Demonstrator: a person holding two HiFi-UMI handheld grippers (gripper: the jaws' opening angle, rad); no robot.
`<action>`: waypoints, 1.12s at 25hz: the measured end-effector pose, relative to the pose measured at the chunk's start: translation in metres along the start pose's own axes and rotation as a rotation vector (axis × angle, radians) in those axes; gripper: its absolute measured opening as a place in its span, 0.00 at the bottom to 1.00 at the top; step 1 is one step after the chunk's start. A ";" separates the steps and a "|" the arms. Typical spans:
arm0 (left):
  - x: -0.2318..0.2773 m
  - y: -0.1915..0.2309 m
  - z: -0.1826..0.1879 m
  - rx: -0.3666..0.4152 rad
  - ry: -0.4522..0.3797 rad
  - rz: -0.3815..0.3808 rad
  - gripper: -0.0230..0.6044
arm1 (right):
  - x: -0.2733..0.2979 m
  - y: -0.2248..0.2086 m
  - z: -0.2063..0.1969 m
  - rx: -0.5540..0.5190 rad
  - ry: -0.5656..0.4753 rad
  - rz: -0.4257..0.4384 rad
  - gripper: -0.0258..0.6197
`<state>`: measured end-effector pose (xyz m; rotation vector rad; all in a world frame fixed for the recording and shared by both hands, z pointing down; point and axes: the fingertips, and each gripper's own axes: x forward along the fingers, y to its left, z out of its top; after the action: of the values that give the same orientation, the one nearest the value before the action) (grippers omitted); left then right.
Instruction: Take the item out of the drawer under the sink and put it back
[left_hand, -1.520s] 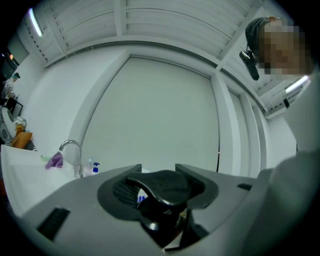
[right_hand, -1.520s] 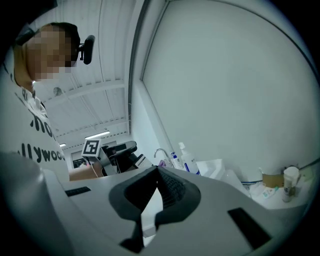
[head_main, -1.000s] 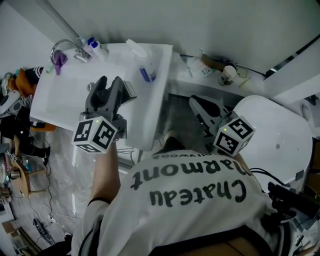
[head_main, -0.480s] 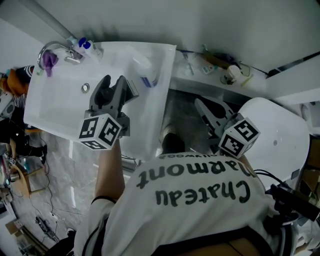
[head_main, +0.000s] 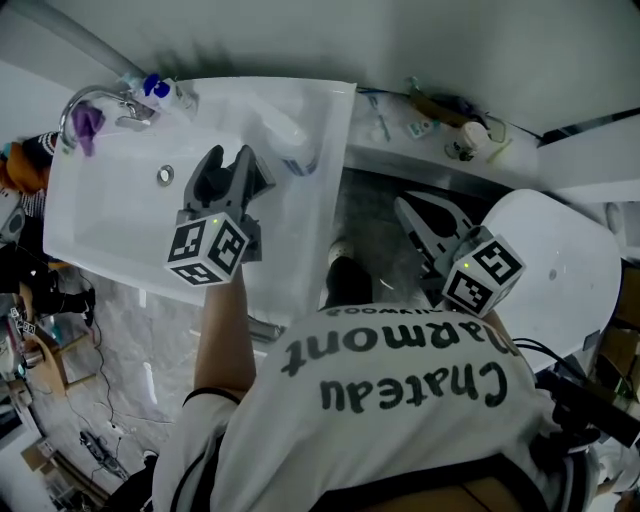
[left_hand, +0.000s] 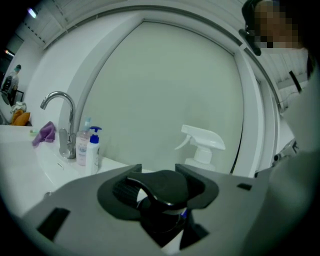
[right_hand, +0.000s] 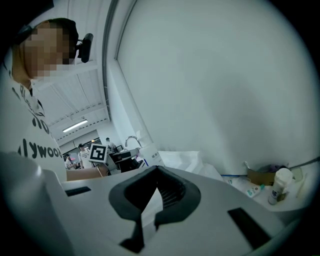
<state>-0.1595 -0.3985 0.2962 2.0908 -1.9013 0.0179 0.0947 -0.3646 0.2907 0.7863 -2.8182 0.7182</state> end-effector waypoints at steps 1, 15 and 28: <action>0.005 0.003 -0.002 -0.003 0.005 0.005 0.37 | 0.002 -0.002 0.000 0.001 0.003 -0.002 0.06; 0.053 0.017 -0.030 0.021 0.093 0.013 0.37 | 0.006 -0.017 -0.006 0.033 0.012 -0.027 0.06; 0.073 0.015 -0.036 0.041 0.104 -0.004 0.37 | 0.009 -0.019 -0.005 0.017 0.020 -0.024 0.06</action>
<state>-0.1588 -0.4622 0.3497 2.0776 -1.8503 0.1635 0.0964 -0.3804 0.3054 0.8097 -2.7837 0.7435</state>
